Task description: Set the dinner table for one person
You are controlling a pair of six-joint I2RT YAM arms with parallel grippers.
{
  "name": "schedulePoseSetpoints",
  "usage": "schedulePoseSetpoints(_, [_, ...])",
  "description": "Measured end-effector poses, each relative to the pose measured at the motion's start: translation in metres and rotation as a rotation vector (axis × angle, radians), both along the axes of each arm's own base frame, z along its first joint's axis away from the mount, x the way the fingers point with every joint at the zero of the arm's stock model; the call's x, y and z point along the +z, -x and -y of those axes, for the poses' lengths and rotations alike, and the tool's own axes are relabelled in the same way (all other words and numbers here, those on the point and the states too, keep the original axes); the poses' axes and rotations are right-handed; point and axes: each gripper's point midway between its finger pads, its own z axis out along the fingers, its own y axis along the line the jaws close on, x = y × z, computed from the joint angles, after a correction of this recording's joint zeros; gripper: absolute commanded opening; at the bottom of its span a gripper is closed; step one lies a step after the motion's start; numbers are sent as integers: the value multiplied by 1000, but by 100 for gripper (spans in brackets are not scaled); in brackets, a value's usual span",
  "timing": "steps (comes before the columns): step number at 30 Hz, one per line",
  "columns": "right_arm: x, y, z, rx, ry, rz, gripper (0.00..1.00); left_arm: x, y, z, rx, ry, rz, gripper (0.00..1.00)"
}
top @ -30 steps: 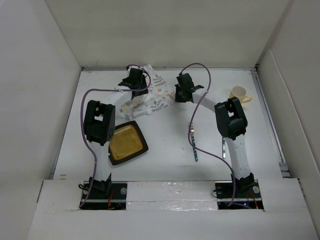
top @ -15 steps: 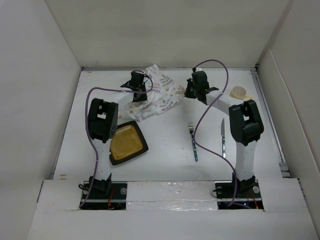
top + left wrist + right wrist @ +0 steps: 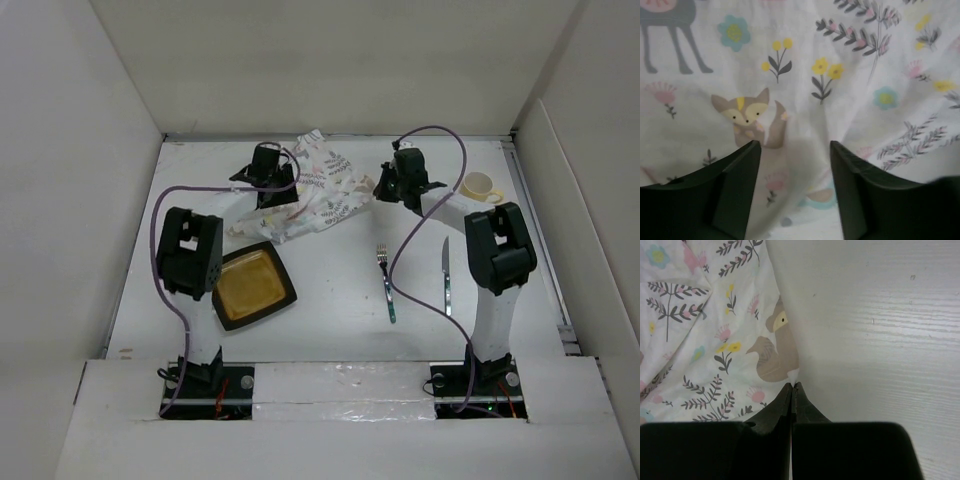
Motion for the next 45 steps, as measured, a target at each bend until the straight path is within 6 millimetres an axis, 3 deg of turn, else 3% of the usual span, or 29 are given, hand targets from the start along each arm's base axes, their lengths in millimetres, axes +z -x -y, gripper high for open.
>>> schedulePoseSetpoints(2, [5, 0, 0, 4, -11, 14, 0, 28, 2, -1, 5, 27, 47, 68])
schedulePoseSetpoints(5, [11, -1, -3, 17, -28, 37, 0, 70, 0, 4, -10, 50, 136, 69])
schedulePoseSetpoints(8, [12, -1, -3, 22, -36, 46, 0, 86, -3, 24, -75, 51, 159, 67])
schedulePoseSetpoints(10, [10, 2, -3, 27, -39, 42, 0, 77, -4, 38, -119, 43, 143, 66])
schedulePoseSetpoints(13, [7, 4, -1, 27, -40, 34, 0, 41, 7, 49, -170, 8, 57, 64])
schedulePoseSetpoints(16, [6, 6, 1, 31, -46, 31, 0, 5, 20, 51, -211, -41, -40, 63])
schedulePoseSetpoints(18, [6, 6, 2, 32, -50, 30, 0, -8, 22, 52, -227, -70, -72, 61])
schedulePoseSetpoints(22, [7, 6, 3, 37, -59, 38, 0, -9, 12, 48, -219, -137, -64, 54])
schedulePoseSetpoints(27, [8, 9, 4, 39, -63, 42, 0, 6, -10, 47, -185, -191, 1, 48])
schedulePoseSetpoints(30, [13, 9, 5, 38, -67, 51, 0, -5, -12, 39, -164, -235, -11, 42])
schedulePoseSetpoints(34, [20, 8, 6, 36, -71, 64, 0, -27, -8, 32, -156, -280, -56, 42])
schedulePoseSetpoints(35, [21, 8, 7, 36, -72, 67, 0, -28, -9, 32, -157, -282, -56, 39])
schedulePoseSetpoints(36, [22, 8, 7, 35, -74, 71, 0, -28, -9, 32, -159, -282, -55, 22])
schedulePoseSetpoints(38, [23, 9, 7, 35, -77, 72, 0, -28, -9, 32, -161, -284, -52, 0])
schedulePoseSetpoints(45, [21, 12, 12, 26, -80, 65, 0, -26, -12, 30, -141, -261, -49, 0])
